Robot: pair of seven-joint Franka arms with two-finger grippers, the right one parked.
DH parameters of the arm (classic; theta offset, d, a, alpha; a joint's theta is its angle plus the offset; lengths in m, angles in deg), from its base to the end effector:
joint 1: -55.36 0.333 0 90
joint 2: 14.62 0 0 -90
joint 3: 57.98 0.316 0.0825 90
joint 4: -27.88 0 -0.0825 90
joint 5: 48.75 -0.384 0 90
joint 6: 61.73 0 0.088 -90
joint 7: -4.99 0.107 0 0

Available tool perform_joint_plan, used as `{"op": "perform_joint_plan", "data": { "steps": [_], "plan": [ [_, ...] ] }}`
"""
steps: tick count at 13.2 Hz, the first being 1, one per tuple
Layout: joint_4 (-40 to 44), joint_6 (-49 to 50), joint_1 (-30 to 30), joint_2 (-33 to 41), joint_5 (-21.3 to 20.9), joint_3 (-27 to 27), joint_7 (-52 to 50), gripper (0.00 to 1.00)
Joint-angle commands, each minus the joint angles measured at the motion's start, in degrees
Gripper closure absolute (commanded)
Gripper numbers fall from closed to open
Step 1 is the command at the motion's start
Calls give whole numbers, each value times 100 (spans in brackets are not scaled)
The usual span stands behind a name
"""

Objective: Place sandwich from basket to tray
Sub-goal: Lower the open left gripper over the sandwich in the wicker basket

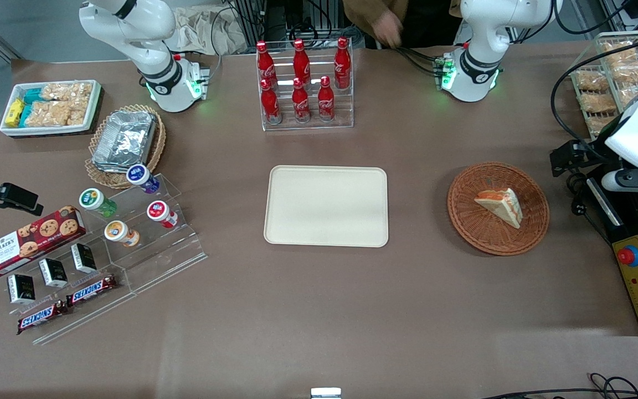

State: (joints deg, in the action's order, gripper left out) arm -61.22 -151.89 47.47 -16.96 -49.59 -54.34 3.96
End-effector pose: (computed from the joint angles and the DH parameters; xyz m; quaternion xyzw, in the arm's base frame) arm 0.5654 -0.0412 0.6093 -0.9995 0.0282 0.0107 0.0091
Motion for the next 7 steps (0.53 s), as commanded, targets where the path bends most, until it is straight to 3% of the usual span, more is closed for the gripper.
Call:
{"op": "perform_joint_plan", "data": {
  "steps": [1,4,7],
  "plan": [
    [164,69,6,-73,23,-12,-63,0],
    [147,86,-3,-117,-38,31,-133,0],
    [-264,43,-20,-109,-47,14,-1807,0]
  ]
}}
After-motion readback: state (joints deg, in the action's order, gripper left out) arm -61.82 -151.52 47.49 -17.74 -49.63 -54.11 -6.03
